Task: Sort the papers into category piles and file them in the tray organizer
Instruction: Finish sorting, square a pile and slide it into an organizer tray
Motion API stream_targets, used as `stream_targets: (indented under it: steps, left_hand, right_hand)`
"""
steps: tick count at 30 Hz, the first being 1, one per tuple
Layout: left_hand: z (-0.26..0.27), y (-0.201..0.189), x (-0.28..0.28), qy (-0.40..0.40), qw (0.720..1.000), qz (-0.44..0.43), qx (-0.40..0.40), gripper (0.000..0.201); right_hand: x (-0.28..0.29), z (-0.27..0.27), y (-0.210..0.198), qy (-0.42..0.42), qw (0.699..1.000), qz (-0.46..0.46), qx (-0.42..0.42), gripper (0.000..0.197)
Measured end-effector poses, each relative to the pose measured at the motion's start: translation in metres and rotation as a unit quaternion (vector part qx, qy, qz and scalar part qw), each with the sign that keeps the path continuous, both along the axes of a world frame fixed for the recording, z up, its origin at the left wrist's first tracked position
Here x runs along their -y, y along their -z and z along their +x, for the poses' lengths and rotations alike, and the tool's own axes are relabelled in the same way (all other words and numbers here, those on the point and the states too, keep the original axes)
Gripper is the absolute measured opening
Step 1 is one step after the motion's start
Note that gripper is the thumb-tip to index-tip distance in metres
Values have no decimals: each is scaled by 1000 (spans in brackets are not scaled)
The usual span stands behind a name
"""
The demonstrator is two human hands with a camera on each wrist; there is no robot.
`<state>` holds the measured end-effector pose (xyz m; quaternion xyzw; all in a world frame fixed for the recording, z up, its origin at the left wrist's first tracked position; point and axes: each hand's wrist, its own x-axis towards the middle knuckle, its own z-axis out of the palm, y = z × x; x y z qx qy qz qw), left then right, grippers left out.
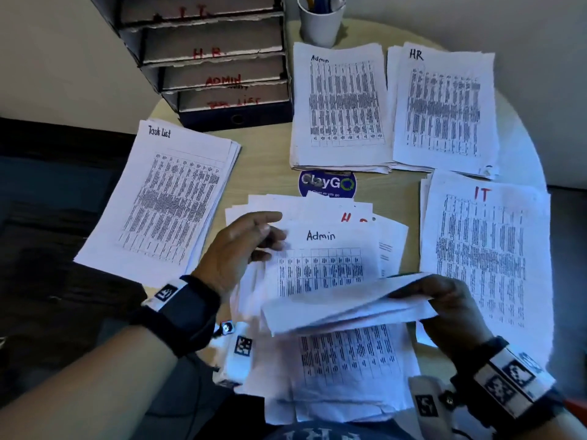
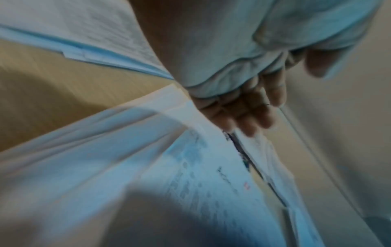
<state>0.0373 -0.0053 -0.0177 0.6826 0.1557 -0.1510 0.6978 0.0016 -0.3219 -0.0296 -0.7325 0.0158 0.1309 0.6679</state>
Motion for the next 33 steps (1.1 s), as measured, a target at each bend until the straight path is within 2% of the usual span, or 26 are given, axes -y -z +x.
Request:
stream_targets:
  steps: [1,2,3,4,5,6,7,8,9,11,12,13,15,17,19,21,22,23,24,27,29,31,33]
  left_hand:
    - [8,7,-1,46,996,81,1,23]
    - [15,16,-2,137,967,214,16,32]
    - [21,26,-2,243,902,357,27,49]
    - [27,34,1,319,830,458,30,66]
    - [32,41,4,357,779,514,26,75]
    - [37,45,7,369,761,534,12,75]
    - [41,47,8,361,767,530,2,68]
    - [45,49,7,348,785,513,-7,58]
    - [47,50,7,339,801,493,-15,47]
    - [46,49,6,326,818,474,-25,31]
    - [44,48,6,313,826,468,-21,27]
    - [42,47,5,291,841,457,-16,25]
    - [39,48,1,218,882,418,-5,22]
    - [42,47,-6,123,923,364,11,25]
    - [48,45,-13,40,954,297,8,39]
    - [50,41,-16,20,968,249,-23,45]
    - [51,41,-16,33,971,236,-36,40]
    - [50,43,-16,39,973,223,-44,31]
    - [48,45,-16,35,974,217,-48,22]
    - [40,46,-14,14,973,228,-27,17]
    - [35,39,-10,-15,982,189,-4,15]
    - [27,27,-8,-28,986,165,17,17]
    - [17,15,-7,-11,987,153,39,19]
  right_hand:
    - [3,-2,-4,-11,1000,-23,10,19]
    - [5,-4,-9,-18,999,-46,19,25]
    - [7,-5,-11,-23,998,-50,21,29]
    - [9,-6,-12,-24,998,-54,20,36]
    - [9,-7,-11,-25,998,-57,25,45]
    - [9,-7,-9,-16,998,-63,21,58]
    - [10,-7,-7,-2,998,-62,14,68]
    - [10,-6,-6,13,998,-53,10,70]
    - [10,-5,-4,24,999,-47,11,63]
    - [5,-2,-6,38,999,-31,11,32]
    - [2,0,-8,49,998,-28,6,23]
    - [-1,1,-7,64,998,-21,3,24]
    - [-8,4,-10,90,996,23,-4,38]
    - [-13,7,-13,96,990,103,-20,45]
    - [-12,11,-8,113,973,192,-56,71]
    - [-10,15,6,117,970,192,-95,105]
    - [-9,17,12,114,971,178,-115,110]
    - [-10,19,14,105,975,152,-125,103]
    - [-13,19,15,87,982,107,-130,84]
    - [-20,25,18,76,991,-27,-106,16]
    - [-21,23,21,56,993,-69,-73,34]
    - [-20,24,24,60,995,-71,-46,37]
    - [-25,26,25,88,992,-20,-86,36]
